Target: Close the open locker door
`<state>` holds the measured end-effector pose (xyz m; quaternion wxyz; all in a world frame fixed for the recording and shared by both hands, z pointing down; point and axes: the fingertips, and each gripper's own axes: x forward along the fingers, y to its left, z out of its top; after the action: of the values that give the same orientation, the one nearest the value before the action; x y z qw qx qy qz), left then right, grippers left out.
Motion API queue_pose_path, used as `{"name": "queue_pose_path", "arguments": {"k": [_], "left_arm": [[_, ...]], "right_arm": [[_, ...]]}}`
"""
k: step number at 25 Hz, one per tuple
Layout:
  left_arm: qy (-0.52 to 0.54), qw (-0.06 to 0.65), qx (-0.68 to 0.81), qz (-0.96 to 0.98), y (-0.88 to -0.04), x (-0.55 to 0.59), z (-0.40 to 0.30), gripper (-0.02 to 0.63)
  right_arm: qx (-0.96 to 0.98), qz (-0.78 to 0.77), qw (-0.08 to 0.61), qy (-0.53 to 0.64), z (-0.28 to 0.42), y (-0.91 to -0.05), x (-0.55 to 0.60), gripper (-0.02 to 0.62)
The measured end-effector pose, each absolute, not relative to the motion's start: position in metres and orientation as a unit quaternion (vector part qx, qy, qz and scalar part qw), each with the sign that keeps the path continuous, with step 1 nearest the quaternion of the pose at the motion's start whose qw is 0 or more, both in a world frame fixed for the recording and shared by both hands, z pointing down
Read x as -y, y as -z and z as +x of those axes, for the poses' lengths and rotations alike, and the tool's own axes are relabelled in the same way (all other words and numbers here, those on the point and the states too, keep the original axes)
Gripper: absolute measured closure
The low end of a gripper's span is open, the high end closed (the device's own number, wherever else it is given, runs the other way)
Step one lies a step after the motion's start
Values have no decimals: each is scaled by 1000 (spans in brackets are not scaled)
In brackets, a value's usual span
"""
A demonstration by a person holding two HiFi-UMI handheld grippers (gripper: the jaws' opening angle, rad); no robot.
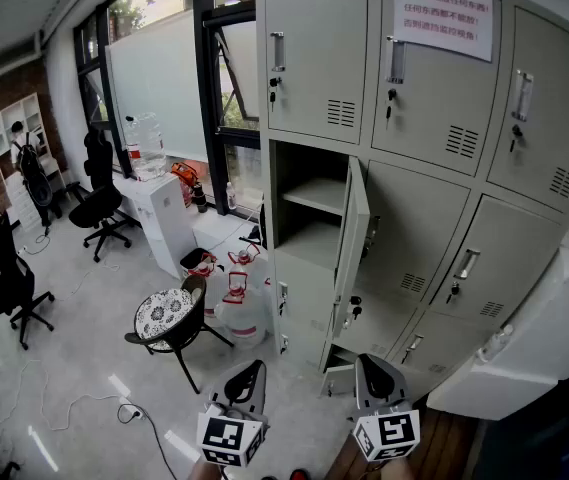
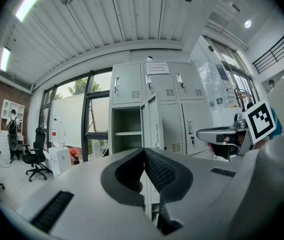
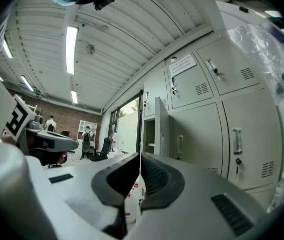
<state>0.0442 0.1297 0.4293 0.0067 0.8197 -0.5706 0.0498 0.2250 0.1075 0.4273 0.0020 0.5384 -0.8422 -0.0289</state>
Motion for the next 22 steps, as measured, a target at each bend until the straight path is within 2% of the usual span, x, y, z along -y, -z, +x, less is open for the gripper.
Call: {"name": "queue_pose_path", "arguments": {"k": [22], "left_arm": [[-54, 16, 589, 806, -437, -109, 41, 584]], "right_arm": [[853, 521, -9, 30, 230, -432, -81, 574]]}}
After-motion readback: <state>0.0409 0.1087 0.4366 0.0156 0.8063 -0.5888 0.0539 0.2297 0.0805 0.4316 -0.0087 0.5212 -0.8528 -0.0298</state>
